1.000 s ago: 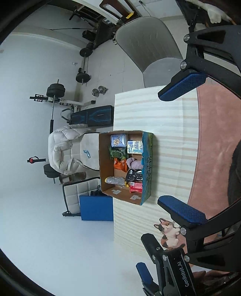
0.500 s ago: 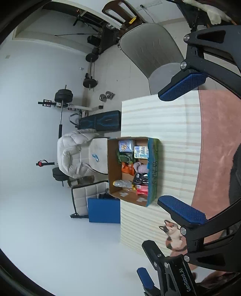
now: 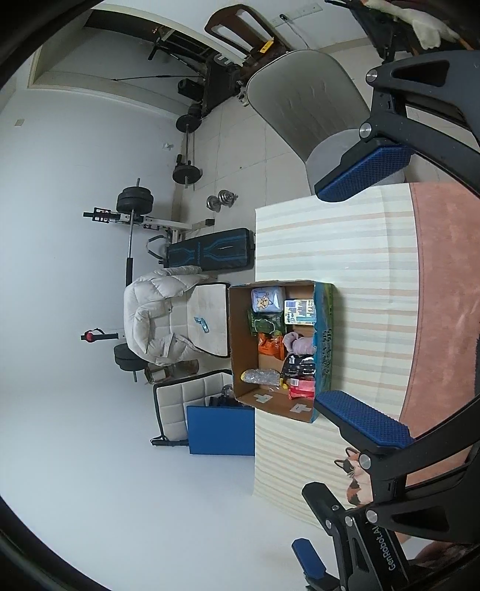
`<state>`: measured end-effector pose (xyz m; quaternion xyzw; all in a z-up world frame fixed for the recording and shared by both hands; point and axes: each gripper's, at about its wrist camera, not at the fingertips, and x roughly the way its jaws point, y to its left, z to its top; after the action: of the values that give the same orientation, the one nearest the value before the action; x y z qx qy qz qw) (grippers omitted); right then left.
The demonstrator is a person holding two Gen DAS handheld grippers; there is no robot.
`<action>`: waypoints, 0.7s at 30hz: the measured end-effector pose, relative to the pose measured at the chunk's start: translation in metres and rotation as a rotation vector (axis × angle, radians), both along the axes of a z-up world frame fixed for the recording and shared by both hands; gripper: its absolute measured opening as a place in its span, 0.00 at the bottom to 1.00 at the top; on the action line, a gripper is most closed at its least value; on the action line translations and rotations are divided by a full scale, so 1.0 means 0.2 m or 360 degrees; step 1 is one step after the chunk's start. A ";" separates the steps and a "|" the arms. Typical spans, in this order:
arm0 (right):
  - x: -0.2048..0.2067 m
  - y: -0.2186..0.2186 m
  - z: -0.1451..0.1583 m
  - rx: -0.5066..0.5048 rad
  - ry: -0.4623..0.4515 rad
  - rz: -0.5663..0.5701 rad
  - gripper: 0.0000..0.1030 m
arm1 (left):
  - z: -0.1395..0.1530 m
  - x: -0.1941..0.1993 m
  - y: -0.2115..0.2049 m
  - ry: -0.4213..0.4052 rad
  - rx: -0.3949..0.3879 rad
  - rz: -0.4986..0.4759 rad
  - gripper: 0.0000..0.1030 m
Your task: Organize soft objects
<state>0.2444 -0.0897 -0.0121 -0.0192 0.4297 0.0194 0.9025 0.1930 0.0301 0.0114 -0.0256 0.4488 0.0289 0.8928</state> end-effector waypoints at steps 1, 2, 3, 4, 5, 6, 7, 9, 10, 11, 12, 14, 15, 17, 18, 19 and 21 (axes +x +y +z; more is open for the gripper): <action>0.01 0.00 0.00 0.0001 -0.0001 -0.0001 1.00 | 0.00 0.00 0.00 -0.0005 0.0001 0.0003 0.98; 0.02 0.00 0.00 0.0002 -0.0001 0.0000 1.00 | 0.00 0.00 0.00 -0.0009 0.0003 0.0005 0.98; 0.02 0.00 0.00 0.0000 -0.0002 0.0002 1.00 | 0.01 0.00 0.00 -0.0011 0.0007 0.0008 0.98; 0.03 0.00 -0.01 -0.0003 -0.0004 0.0002 1.00 | 0.01 0.00 0.00 -0.0014 0.0008 0.0010 0.98; 0.03 0.01 -0.01 -0.0003 -0.0005 0.0002 1.00 | 0.02 0.00 0.00 -0.0020 0.0008 0.0011 0.98; 0.04 0.01 -0.01 -0.0007 -0.0006 0.0001 1.00 | 0.02 0.00 0.00 -0.0026 0.0011 0.0011 0.98; 0.05 0.01 -0.01 -0.0015 -0.0008 -0.0001 1.00 | 0.03 0.00 0.00 -0.0030 0.0018 0.0012 0.98; 0.05 0.02 -0.01 -0.0008 -0.0007 0.0002 1.00 | 0.03 0.00 0.00 -0.0036 0.0022 0.0015 0.98; 0.05 0.02 -0.01 -0.0005 -0.0005 0.0002 1.00 | 0.03 -0.01 0.00 -0.0038 0.0022 0.0016 0.98; 0.05 0.02 -0.02 -0.0005 -0.0005 0.0001 1.00 | 0.03 -0.01 0.00 -0.0039 0.0021 0.0017 0.98; 0.05 0.01 -0.02 -0.0004 -0.0006 0.0000 1.00 | 0.03 -0.01 0.00 -0.0038 0.0021 0.0017 0.98; 0.05 0.01 -0.02 0.0001 -0.0005 0.0000 1.00 | 0.03 -0.01 0.00 -0.0041 0.0024 0.0018 0.98; 0.04 0.01 -0.02 -0.0004 -0.0008 -0.0002 1.00 | 0.04 -0.01 0.00 -0.0042 0.0027 0.0020 0.98; 0.05 0.01 -0.02 0.0002 -0.0006 -0.0001 1.00 | 0.04 0.00 0.00 -0.0044 0.0035 0.0021 0.98; 0.05 0.01 -0.01 -0.0002 -0.0008 0.0004 1.00 | 0.04 0.00 0.00 -0.0044 0.0036 0.0022 0.98; 0.04 0.00 -0.01 -0.0003 -0.0011 -0.0004 1.00 | 0.04 0.00 0.00 -0.0043 0.0034 0.0023 0.98; 0.05 0.00 -0.01 -0.0002 -0.0016 -0.0014 1.00 | 0.04 0.00 0.00 -0.0043 0.0034 0.0024 0.98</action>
<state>0.2537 -0.0905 -0.0143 -0.0181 0.4253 0.0152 0.9047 0.1930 0.0301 0.0196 -0.0199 0.4363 0.0400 0.8987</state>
